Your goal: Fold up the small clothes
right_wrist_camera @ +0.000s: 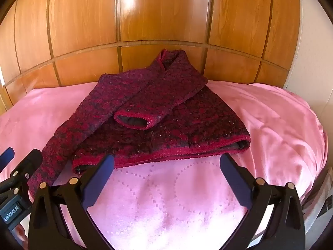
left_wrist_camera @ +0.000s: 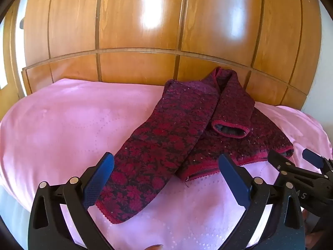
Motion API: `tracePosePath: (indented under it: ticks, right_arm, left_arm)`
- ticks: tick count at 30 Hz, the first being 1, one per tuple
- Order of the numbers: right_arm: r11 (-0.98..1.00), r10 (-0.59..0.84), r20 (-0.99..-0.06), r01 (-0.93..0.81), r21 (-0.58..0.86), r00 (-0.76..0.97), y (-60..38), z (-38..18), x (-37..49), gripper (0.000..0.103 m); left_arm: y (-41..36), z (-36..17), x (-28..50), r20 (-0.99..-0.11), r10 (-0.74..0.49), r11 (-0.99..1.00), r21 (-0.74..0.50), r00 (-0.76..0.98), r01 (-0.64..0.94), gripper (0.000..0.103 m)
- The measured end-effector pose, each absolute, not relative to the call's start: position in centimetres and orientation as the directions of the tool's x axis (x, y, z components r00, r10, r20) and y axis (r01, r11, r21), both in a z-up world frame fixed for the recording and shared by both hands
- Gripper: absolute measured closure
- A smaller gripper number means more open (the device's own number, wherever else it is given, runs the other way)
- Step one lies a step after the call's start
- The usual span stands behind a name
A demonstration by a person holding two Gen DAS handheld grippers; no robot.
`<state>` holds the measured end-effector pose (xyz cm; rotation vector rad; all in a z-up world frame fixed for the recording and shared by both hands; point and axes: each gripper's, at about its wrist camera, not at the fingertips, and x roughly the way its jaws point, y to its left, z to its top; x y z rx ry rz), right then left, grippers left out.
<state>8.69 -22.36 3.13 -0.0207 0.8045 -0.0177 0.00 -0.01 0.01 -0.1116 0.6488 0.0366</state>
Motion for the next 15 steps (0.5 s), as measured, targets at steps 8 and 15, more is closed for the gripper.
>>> tracePosePath:
  ticks: [8, 15]
  right_arm:
    - [1.0, -0.013, -0.704, 0.02, 0.002, 0.71, -22.8, 3.8, 8.5, 0.002]
    - [1.0, -0.019, -0.713, 0.027, 0.0, 0.701, -23.1, 3.2, 8.4, 0.002]
  left_arm:
    - [0.1, 0.0, -0.1, -0.598, -0.007, 0.993, -0.101, 0.801, -0.067, 0.004]
    - [0.1, -0.2, 0.3, -0.606, 0.023, 0.995, -0.065, 0.795, -0.078, 0.004]
